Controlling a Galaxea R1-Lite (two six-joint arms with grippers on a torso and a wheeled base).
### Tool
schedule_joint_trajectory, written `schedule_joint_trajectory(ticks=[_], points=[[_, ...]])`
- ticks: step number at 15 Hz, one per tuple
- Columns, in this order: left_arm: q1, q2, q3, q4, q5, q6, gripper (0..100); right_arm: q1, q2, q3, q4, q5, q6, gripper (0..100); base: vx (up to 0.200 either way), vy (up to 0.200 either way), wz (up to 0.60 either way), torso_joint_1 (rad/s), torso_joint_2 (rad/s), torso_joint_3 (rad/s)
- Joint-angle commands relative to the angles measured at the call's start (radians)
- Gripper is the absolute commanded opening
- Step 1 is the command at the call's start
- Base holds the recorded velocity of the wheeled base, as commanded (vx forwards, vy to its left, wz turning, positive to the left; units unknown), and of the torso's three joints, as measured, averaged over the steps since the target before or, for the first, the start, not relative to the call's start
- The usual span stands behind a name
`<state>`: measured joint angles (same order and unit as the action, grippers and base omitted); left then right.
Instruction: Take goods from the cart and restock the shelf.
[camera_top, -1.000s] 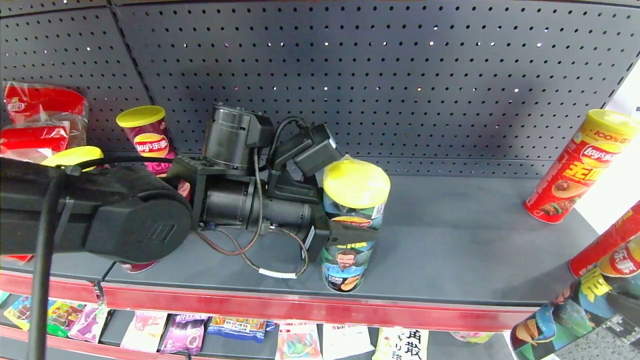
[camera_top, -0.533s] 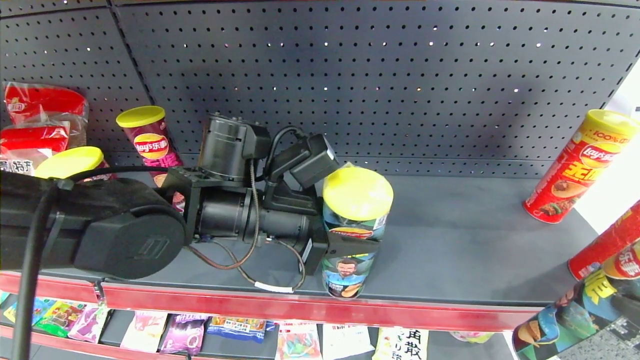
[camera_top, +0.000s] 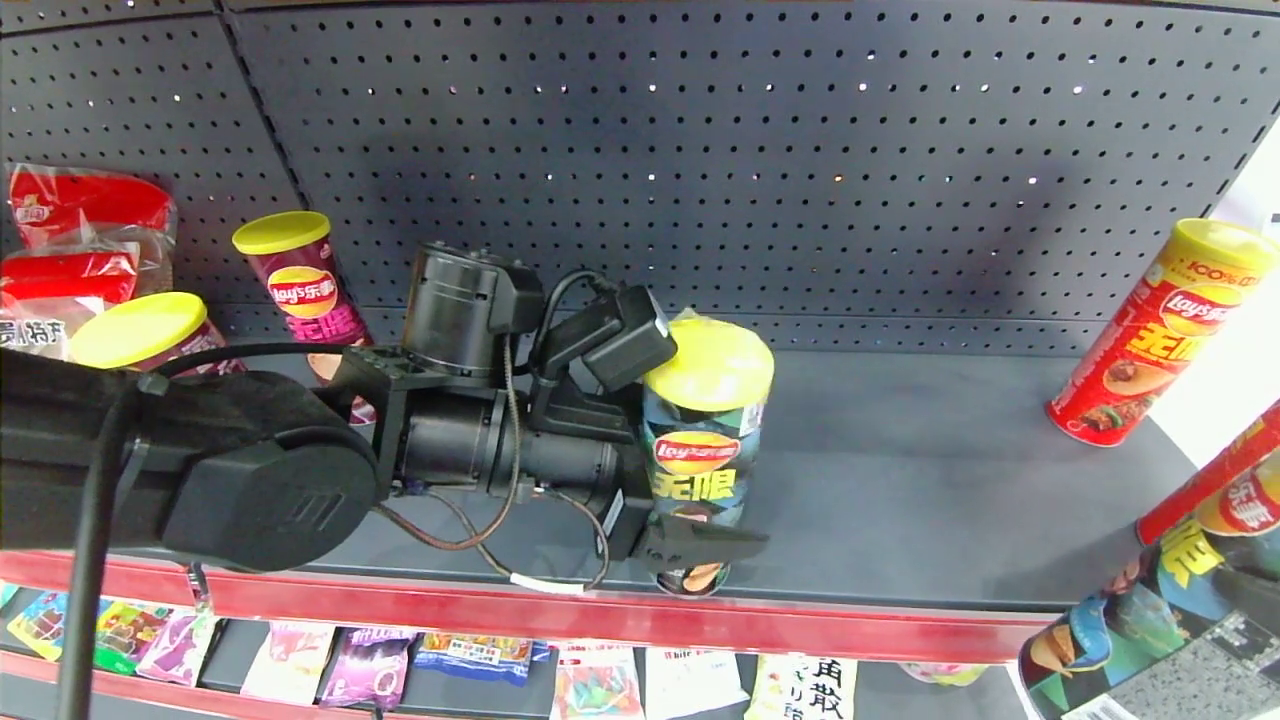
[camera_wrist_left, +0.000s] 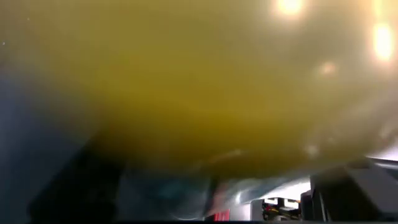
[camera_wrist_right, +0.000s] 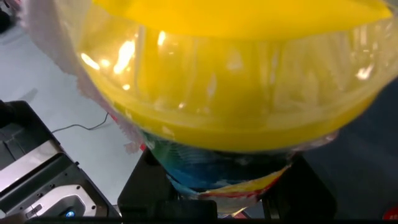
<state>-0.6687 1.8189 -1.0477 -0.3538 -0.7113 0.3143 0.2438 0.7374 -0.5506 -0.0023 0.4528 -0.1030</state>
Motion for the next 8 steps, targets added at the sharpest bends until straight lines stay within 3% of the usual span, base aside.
schedule_joint_trajectory(ticks=[1, 4, 8], points=[[0.005, -0.001, 0.005, -0.005, 0.000, 0.002, 100, 0.003, 0.076, -0.037, -0.004, 0.001, -0.001, 0, 0.000, 0.000, 0.00, 0.000, 0.00, 0.000], [0.028, -0.015, 0.049, -0.048, 0.001, 0.002, 100, 0.015, 0.188, -0.078, -0.008, 0.009, -0.004, 0, 0.000, 0.000, 0.00, 0.000, 0.00, 0.000], [0.067, -0.110, 0.202, -0.083, 0.004, 0.003, 100, 0.058, 0.369, -0.170, -0.041, 0.007, -0.007, 0, 0.000, 0.000, 0.00, 0.000, 0.00, 0.000]])
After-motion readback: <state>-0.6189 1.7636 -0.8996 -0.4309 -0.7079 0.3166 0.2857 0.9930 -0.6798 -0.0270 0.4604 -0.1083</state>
